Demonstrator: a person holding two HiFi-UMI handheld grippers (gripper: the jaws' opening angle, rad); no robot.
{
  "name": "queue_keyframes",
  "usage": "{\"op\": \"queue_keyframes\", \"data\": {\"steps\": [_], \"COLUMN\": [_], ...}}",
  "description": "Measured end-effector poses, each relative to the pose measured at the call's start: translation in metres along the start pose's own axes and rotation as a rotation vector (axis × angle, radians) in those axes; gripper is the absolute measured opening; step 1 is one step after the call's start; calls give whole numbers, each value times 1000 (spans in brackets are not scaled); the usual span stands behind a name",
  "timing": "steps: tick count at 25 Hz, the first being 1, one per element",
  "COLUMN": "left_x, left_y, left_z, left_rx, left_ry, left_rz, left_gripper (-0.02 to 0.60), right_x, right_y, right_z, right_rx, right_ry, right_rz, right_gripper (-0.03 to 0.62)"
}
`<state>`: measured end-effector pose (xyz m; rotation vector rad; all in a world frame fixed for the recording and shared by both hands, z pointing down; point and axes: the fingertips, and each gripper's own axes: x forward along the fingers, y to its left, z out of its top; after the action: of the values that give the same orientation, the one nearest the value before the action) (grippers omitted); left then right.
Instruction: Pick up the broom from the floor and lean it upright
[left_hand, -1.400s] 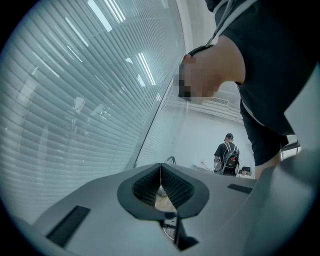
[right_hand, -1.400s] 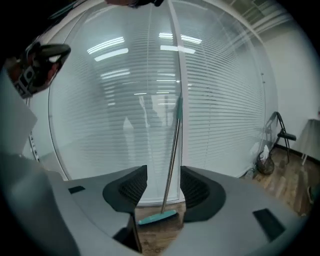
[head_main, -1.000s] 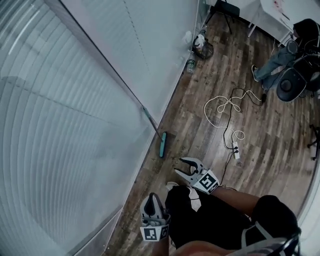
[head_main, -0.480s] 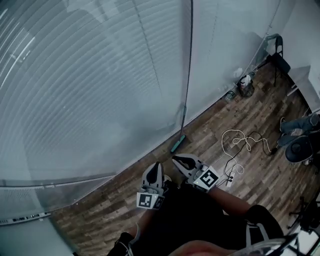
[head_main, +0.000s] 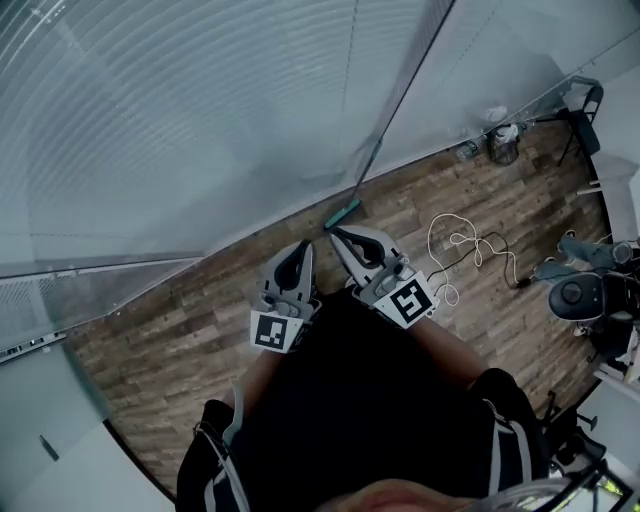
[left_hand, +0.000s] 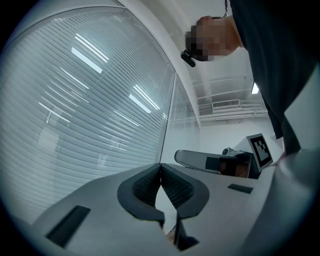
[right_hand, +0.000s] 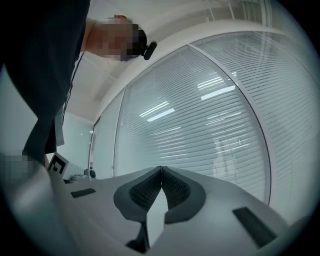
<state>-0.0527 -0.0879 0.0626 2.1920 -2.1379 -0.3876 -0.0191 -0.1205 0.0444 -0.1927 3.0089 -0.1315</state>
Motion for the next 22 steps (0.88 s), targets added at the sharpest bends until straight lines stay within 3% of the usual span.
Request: {"op": "queue_keyframes", "data": {"steps": [14, 22], "left_x": [28, 33], "left_y": [-9, 4], "left_z": [4, 10], "left_rx": [-39, -38], "left_ry": [20, -9], "left_rz": [-101, -126], "left_gripper": [18, 18], "right_x": [0, 10], "right_y": [-6, -7], "right_z": [6, 18], "right_rx": [1, -91], "right_ry": [-12, -48], "right_rz": [-60, -55], "right_gripper": [20, 20]}}
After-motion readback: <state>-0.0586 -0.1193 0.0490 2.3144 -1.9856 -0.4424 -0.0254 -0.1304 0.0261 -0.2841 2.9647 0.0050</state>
